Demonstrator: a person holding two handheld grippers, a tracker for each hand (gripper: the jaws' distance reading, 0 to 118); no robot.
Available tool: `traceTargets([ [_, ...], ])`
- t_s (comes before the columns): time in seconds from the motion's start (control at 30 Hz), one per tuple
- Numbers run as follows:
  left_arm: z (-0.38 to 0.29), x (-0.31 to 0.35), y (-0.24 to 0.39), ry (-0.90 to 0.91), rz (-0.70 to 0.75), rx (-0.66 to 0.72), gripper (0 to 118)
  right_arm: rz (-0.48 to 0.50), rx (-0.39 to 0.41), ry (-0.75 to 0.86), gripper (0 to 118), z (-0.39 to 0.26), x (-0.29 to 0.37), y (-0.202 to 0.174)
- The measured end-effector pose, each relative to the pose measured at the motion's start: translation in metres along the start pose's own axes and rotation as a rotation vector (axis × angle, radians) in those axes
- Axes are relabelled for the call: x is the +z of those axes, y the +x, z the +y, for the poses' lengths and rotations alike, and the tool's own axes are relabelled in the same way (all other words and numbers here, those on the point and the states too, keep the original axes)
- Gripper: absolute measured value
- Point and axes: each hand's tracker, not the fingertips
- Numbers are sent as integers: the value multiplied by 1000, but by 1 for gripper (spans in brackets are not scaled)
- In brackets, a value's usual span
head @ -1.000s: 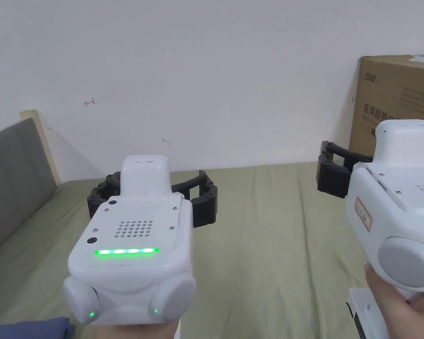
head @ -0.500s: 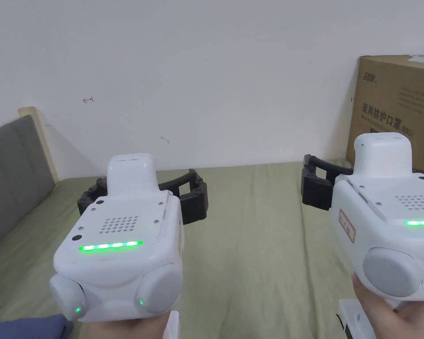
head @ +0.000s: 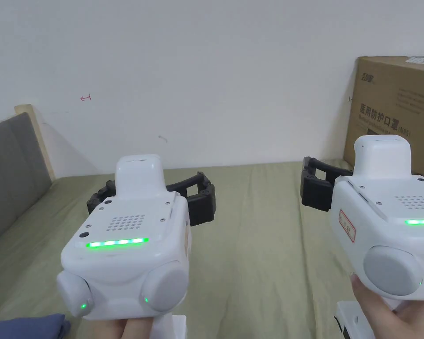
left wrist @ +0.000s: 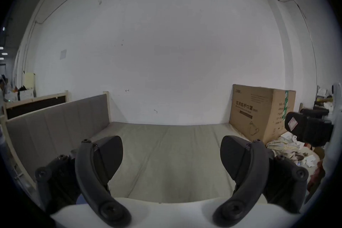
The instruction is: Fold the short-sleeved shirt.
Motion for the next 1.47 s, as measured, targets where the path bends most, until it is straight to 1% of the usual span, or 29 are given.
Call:
traceTargets([
  [0.4, 4, 0, 2, -16, 7, 20, 109, 16, -4, -12, 88, 1, 1, 2],
  [0.53, 5, -3, 3, -25, 32, 5, 109, 18, 4, -12, 88, 2, 0, 2],
  [0.9, 5, -3, 6, -28, -13, -11, 109, 23, 2, -26, 88, 2, -2, 1],
  [1.27, 0, -3, 4, -39, -11, 0, 109, 10, -18, -36, 88, 2, -4, 1],
  [1.4, -1, -6, 5, -55, 39, -8, 109, 4, -19, -43, 88, 1, -3, 1],
  [1.47, -2, -4, 2, -54, 19, 10, 109, 2, -22, -46, 88, 1, -3, 2],
])
